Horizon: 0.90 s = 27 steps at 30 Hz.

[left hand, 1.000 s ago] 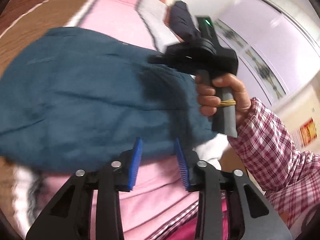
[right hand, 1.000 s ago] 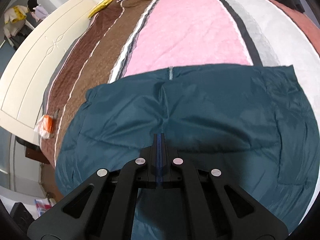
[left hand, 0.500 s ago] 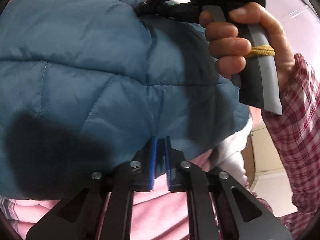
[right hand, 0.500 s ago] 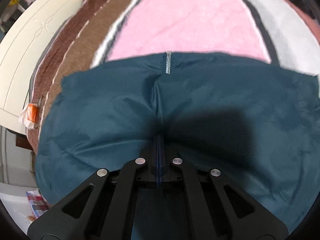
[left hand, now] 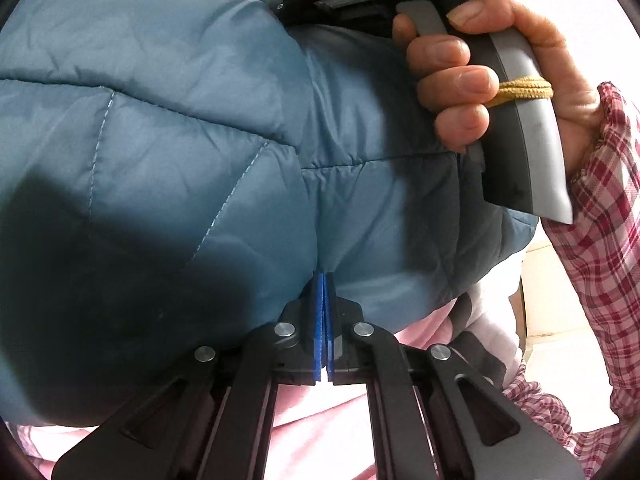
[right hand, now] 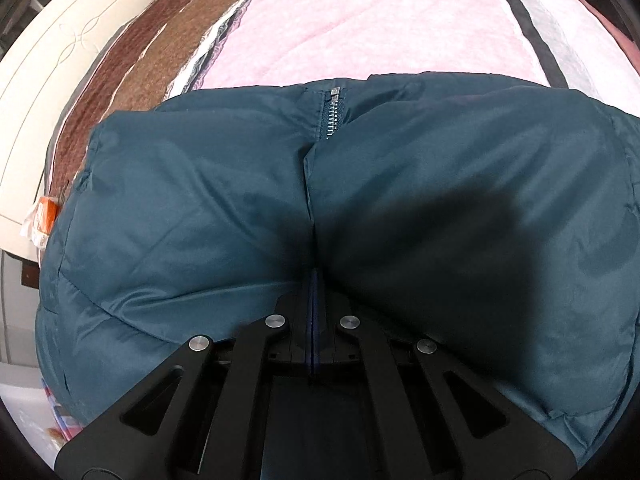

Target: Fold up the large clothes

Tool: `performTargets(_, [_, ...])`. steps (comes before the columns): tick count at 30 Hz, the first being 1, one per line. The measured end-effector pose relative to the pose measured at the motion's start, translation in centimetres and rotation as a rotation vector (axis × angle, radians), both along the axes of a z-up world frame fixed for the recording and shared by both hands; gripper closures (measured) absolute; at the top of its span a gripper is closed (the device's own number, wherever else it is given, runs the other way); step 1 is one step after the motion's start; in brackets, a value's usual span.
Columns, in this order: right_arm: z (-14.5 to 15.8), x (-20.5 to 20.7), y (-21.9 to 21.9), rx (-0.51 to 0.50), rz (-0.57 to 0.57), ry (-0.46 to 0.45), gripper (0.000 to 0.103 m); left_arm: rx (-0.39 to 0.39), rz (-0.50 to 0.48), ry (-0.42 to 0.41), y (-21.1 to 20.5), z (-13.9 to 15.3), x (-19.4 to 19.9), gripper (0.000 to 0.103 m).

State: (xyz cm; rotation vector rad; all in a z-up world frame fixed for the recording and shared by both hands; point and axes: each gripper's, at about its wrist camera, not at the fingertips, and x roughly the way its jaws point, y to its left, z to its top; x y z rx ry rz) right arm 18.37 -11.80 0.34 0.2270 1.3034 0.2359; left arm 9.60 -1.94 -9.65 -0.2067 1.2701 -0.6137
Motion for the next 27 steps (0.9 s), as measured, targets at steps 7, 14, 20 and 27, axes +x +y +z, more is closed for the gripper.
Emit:
performTargets(7, [0.1,-0.2,0.6,-0.034,-0.005,-0.017,0.103,0.017,0.007,-0.014,0.6,0.8,-0.1,0.098])
performTargets(14, [1.1,0.1,0.4,-0.032,-0.022,-0.001,0.103,0.047,0.009,-0.038,-0.9,1.5,-1.1,0.098])
performTargets(20, [4.3,-2.1,0.7,-0.003,0.002,-0.067,0.098,0.023,0.016,-0.099,-0.3,4.7,-2.5,0.065])
performTargets(27, [9.6,-6.5,-0.6,0.047,0.027,-0.194,0.098,-0.076,0.181,-0.202,6.7,10.1,-5.0,0.036])
